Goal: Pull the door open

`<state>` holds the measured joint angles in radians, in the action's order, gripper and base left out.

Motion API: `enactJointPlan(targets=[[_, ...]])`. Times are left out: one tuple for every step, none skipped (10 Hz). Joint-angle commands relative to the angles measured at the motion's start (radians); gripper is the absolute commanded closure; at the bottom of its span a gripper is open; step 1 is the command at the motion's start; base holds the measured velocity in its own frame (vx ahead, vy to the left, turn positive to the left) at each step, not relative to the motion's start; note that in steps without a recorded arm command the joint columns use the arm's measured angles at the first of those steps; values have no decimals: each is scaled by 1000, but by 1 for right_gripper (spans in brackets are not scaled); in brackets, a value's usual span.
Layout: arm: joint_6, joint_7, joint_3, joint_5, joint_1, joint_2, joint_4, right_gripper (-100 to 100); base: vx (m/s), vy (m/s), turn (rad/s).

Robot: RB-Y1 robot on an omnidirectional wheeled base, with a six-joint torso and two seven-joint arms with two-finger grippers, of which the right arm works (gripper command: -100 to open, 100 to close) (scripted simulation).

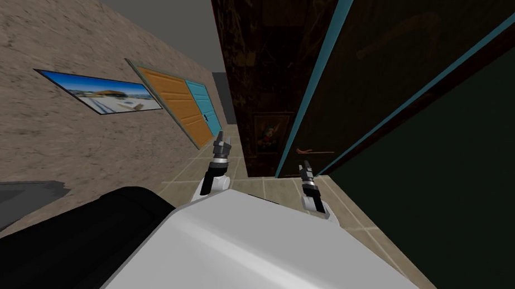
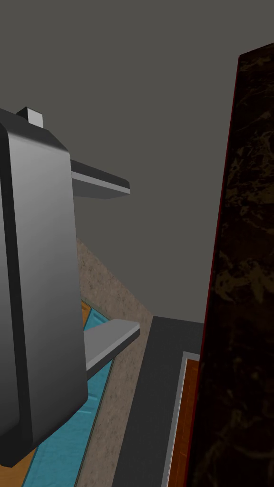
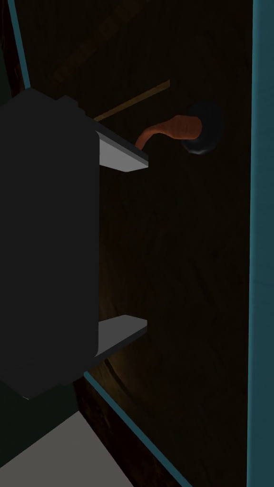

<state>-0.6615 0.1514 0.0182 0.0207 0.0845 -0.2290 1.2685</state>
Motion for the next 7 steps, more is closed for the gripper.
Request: enactJointPlan(targets=[[-4,7,1,1,-22,-10,-50,-100,51,-136,129],[-5,9,3,0,-33,-15,-78,-100,47,-103,133],[-5,11,4,0,-43,-18,-103,-100,33,-122,117],[-6,13,5,0,-53,-22,-126,-100,37,-126,131],[-6,15,7,-1,-62,-26,-150,-100,28,-125,141],[-7,17,8,-1,-72,-30,-173,-100,26,-112,109],[-7,19,10,-1,-82,-33,-197,-100,17,-126,105]])
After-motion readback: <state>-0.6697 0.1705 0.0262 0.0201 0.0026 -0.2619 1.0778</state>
